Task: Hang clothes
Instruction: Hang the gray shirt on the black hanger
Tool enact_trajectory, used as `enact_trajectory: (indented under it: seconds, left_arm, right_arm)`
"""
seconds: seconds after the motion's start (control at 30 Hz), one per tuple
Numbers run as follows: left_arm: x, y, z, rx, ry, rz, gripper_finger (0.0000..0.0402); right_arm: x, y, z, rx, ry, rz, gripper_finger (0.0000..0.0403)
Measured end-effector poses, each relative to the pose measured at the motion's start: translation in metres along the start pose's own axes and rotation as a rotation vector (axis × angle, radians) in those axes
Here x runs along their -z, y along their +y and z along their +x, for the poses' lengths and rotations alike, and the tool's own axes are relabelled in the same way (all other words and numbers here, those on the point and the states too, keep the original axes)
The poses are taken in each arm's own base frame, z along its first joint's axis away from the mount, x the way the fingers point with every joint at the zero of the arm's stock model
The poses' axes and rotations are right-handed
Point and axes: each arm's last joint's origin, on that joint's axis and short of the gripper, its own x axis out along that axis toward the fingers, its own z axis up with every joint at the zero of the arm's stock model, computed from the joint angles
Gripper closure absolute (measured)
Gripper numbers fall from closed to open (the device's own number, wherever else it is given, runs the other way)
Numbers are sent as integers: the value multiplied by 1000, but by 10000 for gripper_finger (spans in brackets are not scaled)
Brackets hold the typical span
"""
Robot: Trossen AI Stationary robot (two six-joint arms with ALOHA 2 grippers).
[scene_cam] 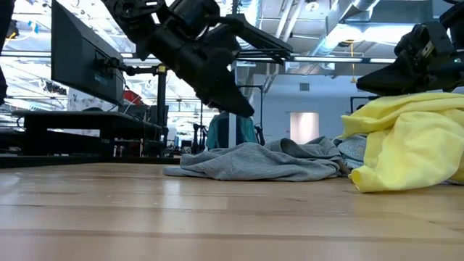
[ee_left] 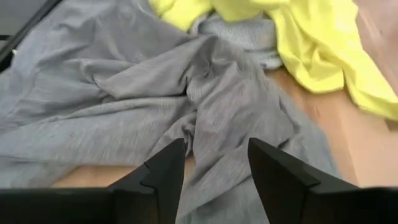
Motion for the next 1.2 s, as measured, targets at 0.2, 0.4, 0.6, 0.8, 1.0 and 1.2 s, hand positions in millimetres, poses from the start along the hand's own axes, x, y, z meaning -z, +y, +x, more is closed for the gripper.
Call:
enact_trajectory:
  seconds: [0.2, 0.4, 0.6, 0.8, 1.0, 1.2]
  left_arm:
    - [0, -22, 19, 21, -5, 15, 238]
    - [-13, -33, 45, -19, 82, 66, 239]
    - [-17, -38, 63, -39, 169, 80, 239]
    - [-3, -49, 76, -20, 224, 100, 239]
    - [-4, -50, 75, -19, 226, 86, 240]
    - [-4, -48, 73, -16, 241, 120, 240]
  right_arm:
    - [0, 0, 0, 1, 2, 0, 362]
    - [1, 0, 1, 5, 14, -2, 362]
    - [3, 0, 2, 9, 33, -4, 362]
    - [3, -1, 2, 11, 40, -5, 362]
    - [4, -1, 2, 12, 44, -6, 362]
    - [4, -1, 2, 13, 45, -6, 362]
